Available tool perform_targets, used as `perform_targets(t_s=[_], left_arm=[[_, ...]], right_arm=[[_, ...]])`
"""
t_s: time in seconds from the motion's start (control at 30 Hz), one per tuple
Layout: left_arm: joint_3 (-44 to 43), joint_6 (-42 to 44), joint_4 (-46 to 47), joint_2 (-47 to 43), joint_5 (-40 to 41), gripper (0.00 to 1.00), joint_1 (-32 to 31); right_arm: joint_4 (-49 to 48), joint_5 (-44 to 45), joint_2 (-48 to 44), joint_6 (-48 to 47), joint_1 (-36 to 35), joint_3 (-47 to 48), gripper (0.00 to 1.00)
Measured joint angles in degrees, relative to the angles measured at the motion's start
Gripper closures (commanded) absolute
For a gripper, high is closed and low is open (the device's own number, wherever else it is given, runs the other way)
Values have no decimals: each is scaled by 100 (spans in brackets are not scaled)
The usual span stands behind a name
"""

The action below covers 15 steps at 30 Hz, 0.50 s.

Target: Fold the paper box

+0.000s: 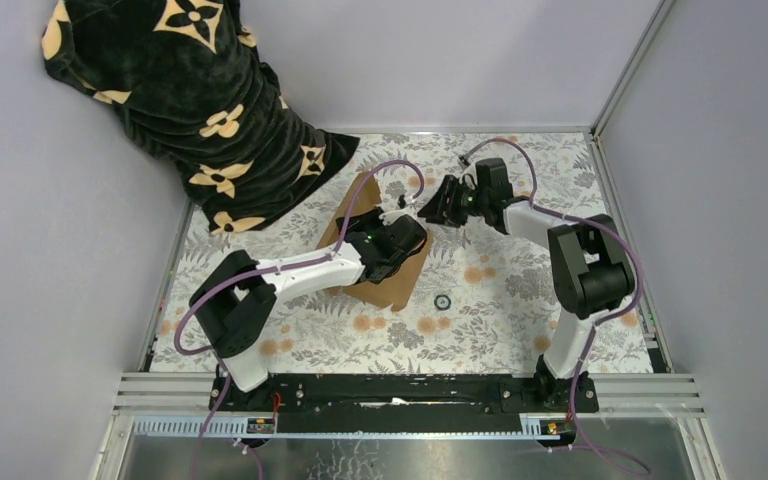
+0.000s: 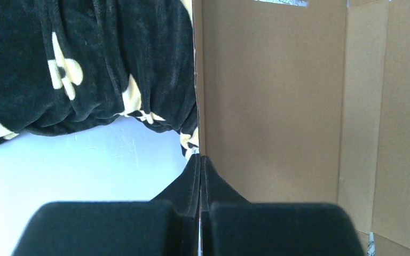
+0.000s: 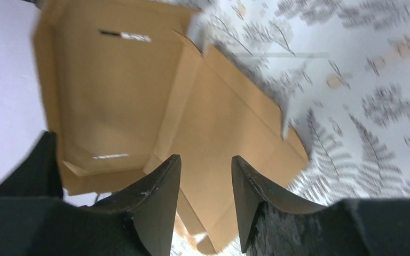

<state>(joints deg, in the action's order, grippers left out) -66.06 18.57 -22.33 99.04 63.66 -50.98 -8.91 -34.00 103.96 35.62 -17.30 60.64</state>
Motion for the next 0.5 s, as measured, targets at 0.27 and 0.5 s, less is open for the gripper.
perform_targets(t_s=[0.27, 0.5], left_arm=[[186, 59, 103, -186, -339, 100, 0], [328, 72, 195, -535, -601, 100, -9]], right_arm=[[-616, -570, 1021, 605, 28, 1064, 59], [-1084, -811, 1851, 1123, 28, 1421, 63]])
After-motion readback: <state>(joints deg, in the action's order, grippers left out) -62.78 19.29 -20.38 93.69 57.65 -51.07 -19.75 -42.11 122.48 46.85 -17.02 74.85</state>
